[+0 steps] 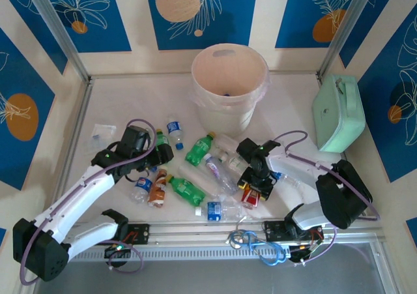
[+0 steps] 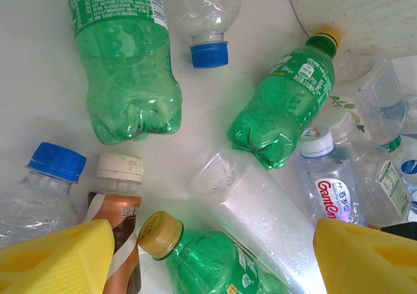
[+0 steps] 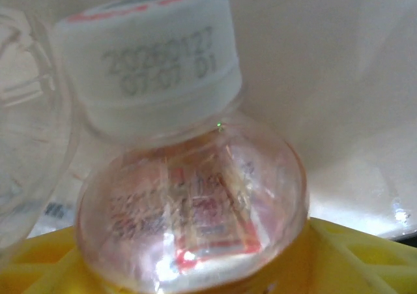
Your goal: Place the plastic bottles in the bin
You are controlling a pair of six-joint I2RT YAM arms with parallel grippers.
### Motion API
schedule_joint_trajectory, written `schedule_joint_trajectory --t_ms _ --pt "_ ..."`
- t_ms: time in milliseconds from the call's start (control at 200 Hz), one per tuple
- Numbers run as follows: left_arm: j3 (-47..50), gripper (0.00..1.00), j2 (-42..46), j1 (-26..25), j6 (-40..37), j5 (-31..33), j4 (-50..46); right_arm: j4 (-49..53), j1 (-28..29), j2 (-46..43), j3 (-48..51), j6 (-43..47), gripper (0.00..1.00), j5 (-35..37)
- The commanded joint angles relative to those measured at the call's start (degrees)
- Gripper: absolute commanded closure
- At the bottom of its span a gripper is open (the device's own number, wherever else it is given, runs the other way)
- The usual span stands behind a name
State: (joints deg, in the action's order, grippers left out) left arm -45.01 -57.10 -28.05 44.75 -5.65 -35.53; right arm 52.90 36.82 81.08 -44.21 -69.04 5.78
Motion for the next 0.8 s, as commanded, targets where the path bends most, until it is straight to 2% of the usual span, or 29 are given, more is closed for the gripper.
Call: schedule_joint_trajectory --t_ms 0,125,270,520,600,705,795 --pt "0.41 0.2 -0.47 -0.38 0.36 -0.96 0.65 -1.49 -0.45 1.76 0.01 1.26 0.33 -1.91" --pt "0.12 0.2 -0.38 -0.34 0.16 -0.68 0.31 -1.08 -0.37 2.35 -0.68 1.62 0.4 -1.44" --pt "-0.03 0.2 -0.46 -0.34 0.25 -0.77 0.55 0.58 1.09 -1.1 -1.21 0.67 0.46 1.22" --pt "-5.57 0.21 -2.71 -0.07 -2.6 -1.2 -1.12 5.88 8.24 -13.38 -5.61 -0.04 0.49 12.72" --pt "-8.43 0.22 -3.6 -0.07 -4.28 -3.9 -0.19 5.74 10.17 -17.91 -7.45 2.37 0.5 15.46" --pt "-11.27 0.22 -3.78 -0.05 -5.25 -10.62 4.52 1.87 14.29 -22.86 -10.25 9.79 0.51 18.34" --pt "-13.13 0.21 -4.56 -0.07 -4.32 -18.42 10.3 -3.95 15.96 -24.73 -12.67 18.39 0.5 14.4"
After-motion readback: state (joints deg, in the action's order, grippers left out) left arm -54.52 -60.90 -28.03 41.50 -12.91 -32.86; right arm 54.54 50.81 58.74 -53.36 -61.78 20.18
